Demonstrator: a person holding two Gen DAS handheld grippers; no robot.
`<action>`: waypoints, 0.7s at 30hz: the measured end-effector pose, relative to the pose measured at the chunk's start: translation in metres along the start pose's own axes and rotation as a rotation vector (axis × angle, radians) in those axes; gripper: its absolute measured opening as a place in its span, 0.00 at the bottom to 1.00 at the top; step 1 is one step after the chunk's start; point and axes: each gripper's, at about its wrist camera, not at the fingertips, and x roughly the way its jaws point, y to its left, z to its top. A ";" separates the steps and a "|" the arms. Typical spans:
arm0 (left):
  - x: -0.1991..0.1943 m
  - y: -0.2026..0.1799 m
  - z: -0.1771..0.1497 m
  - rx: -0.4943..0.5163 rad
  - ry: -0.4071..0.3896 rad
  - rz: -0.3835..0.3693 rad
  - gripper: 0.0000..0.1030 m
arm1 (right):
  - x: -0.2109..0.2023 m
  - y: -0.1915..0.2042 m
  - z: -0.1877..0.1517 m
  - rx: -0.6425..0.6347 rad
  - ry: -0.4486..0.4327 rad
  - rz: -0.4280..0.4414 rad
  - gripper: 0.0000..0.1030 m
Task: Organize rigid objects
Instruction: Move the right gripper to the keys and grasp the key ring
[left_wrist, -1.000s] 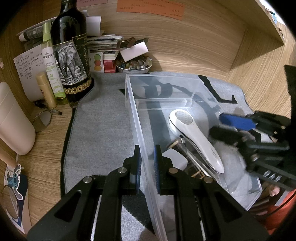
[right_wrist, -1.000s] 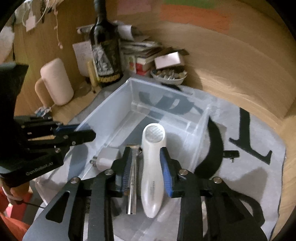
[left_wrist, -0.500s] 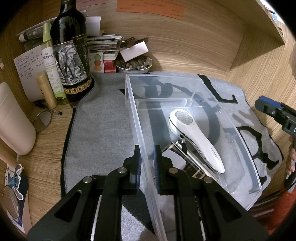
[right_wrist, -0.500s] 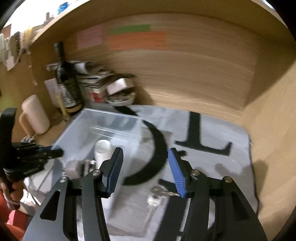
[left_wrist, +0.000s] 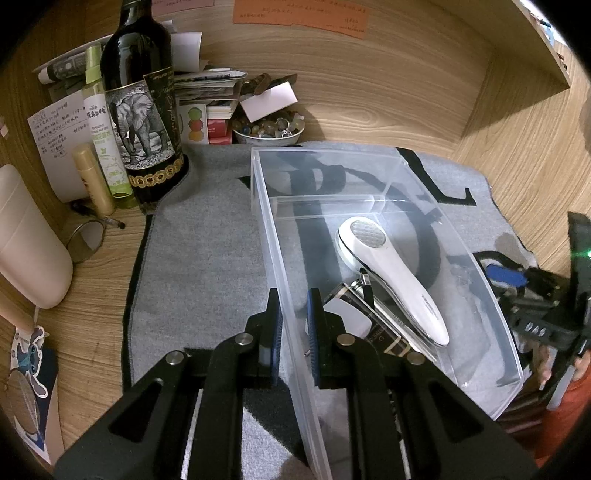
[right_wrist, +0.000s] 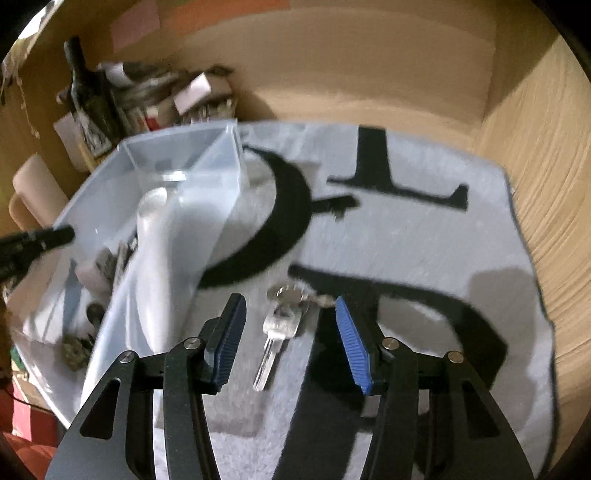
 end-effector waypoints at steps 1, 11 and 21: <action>0.000 0.000 0.000 -0.001 0.000 -0.001 0.12 | 0.003 0.002 -0.002 -0.004 0.010 0.000 0.46; 0.000 0.000 0.000 0.000 0.000 0.000 0.12 | 0.016 0.003 -0.006 -0.038 0.001 -0.030 0.22; 0.000 0.000 0.000 0.000 0.001 0.000 0.12 | -0.004 0.005 -0.002 -0.031 -0.064 -0.053 0.21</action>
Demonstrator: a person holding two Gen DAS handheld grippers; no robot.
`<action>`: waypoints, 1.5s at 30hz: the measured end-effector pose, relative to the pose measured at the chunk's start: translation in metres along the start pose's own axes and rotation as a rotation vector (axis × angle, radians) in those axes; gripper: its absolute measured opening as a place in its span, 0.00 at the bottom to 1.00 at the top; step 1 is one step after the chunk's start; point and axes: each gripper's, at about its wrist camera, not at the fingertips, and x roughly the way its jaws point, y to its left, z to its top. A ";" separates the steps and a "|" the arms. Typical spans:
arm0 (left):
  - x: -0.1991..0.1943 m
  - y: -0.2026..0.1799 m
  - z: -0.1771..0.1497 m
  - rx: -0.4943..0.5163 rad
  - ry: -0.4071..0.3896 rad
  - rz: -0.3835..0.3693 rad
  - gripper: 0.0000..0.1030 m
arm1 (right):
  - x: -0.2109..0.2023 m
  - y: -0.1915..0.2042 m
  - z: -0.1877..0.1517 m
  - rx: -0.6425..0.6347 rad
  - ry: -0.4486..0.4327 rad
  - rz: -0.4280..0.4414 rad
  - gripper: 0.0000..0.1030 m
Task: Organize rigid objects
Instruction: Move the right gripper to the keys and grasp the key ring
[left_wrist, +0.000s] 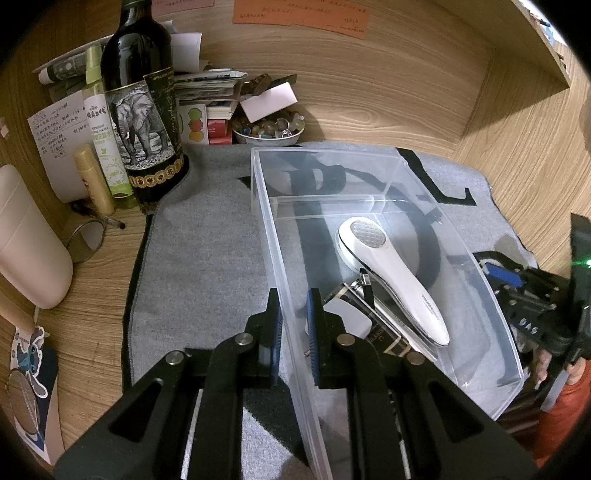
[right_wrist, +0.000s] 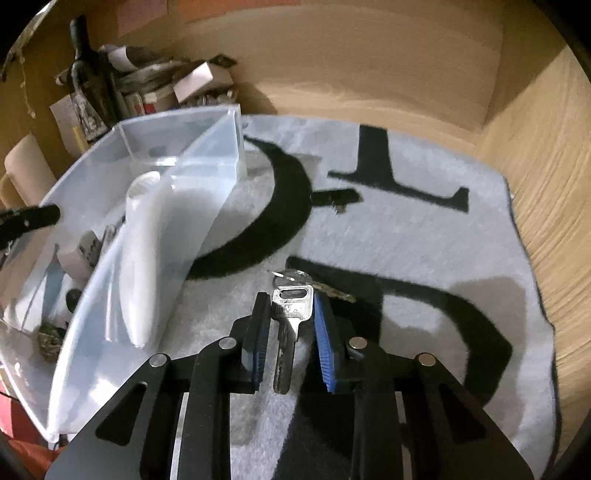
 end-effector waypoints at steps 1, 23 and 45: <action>0.000 0.000 0.000 0.000 0.000 0.000 0.12 | -0.005 -0.001 0.002 0.004 -0.016 -0.002 0.21; 0.000 0.000 0.000 0.002 -0.001 0.000 0.12 | -0.062 0.012 0.051 -0.038 -0.210 0.032 0.05; 0.000 0.001 0.001 0.001 -0.002 0.000 0.12 | 0.019 -0.002 -0.010 0.024 0.074 -0.007 0.57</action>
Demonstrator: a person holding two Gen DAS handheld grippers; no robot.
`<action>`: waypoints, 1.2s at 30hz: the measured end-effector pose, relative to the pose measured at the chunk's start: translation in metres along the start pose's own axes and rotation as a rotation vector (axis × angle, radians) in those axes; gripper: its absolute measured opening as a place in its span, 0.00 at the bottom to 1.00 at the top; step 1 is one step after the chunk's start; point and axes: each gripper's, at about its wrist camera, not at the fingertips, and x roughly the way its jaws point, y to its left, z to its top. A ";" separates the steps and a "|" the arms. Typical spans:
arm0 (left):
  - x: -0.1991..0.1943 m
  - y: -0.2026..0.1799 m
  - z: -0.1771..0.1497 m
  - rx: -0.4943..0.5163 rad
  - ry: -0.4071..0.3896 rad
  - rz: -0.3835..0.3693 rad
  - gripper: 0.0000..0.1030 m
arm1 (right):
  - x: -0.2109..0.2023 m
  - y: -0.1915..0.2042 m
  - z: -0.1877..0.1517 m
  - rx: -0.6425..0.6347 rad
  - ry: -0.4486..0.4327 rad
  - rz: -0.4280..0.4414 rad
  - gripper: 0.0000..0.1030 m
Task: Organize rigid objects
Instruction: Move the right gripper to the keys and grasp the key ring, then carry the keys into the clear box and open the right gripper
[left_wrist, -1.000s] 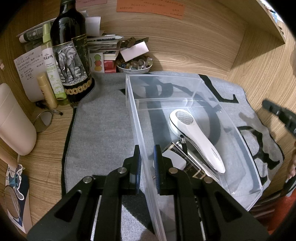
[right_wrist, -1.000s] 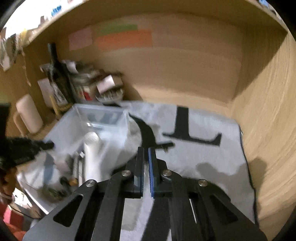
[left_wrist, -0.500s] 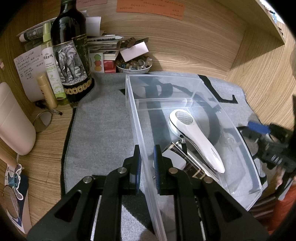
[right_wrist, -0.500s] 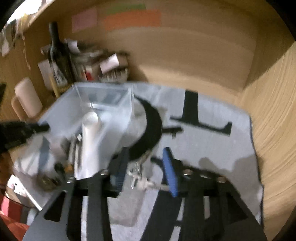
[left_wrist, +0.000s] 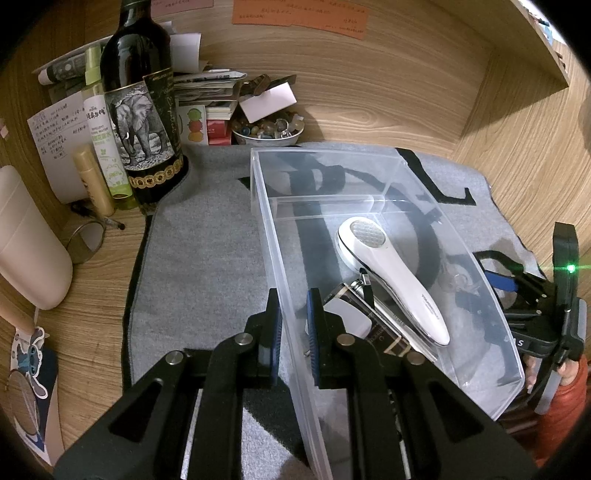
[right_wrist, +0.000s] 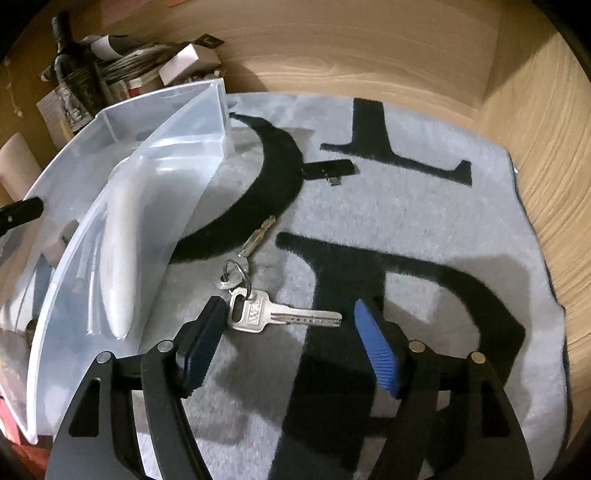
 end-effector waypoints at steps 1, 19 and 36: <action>0.000 0.000 0.000 0.001 0.000 0.001 0.12 | 0.000 0.000 0.000 0.000 -0.002 -0.001 0.58; 0.000 0.001 0.000 -0.001 0.000 -0.001 0.12 | -0.071 0.005 0.042 -0.003 -0.245 0.009 0.57; 0.000 -0.001 -0.001 0.003 -0.001 0.002 0.12 | -0.094 0.076 0.071 -0.171 -0.351 0.145 0.57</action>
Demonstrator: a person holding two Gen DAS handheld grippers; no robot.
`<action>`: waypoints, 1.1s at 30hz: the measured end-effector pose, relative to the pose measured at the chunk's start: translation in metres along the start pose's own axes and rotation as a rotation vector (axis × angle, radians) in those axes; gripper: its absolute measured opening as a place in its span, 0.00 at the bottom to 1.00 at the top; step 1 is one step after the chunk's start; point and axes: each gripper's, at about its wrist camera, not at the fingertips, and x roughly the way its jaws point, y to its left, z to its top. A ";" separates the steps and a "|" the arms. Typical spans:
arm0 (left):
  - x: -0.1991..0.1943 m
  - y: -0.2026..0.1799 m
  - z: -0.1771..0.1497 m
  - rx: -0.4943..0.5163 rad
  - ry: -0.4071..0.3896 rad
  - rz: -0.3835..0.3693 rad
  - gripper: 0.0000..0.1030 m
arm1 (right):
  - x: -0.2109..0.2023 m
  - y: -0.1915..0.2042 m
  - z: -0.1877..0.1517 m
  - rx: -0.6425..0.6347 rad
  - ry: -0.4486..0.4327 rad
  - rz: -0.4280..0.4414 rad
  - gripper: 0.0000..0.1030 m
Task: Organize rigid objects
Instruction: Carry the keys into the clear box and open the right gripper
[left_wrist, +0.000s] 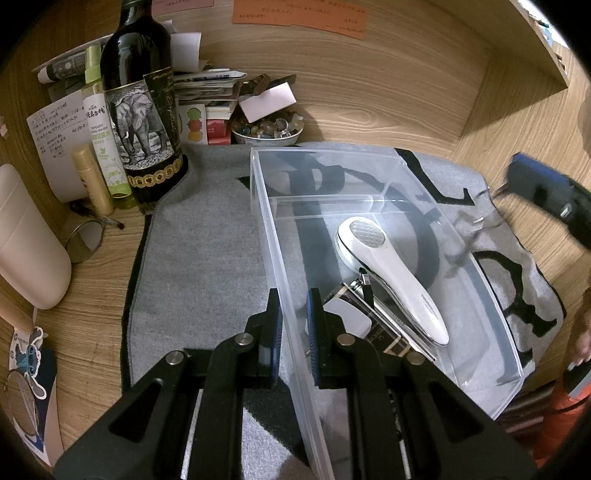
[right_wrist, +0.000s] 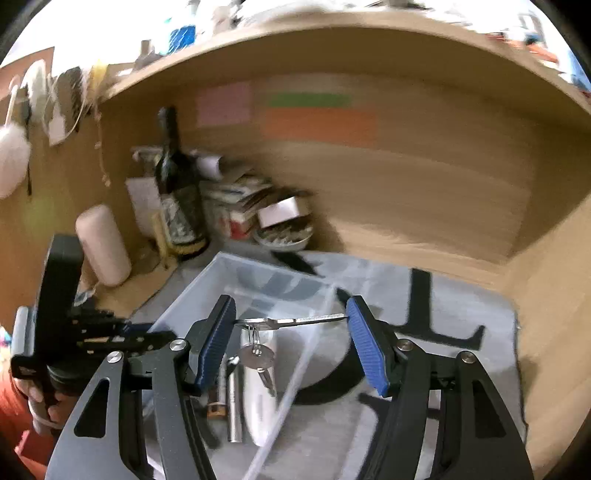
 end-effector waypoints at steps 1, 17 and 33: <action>0.000 0.000 0.000 0.000 0.000 0.000 0.12 | 0.006 0.004 -0.002 -0.011 0.018 0.008 0.57; 0.000 0.000 0.000 -0.001 -0.001 0.000 0.12 | 0.069 0.029 -0.028 -0.075 0.260 0.099 0.58; 0.000 -0.001 -0.001 -0.002 0.000 0.000 0.12 | 0.035 0.011 -0.009 -0.014 0.154 0.083 0.62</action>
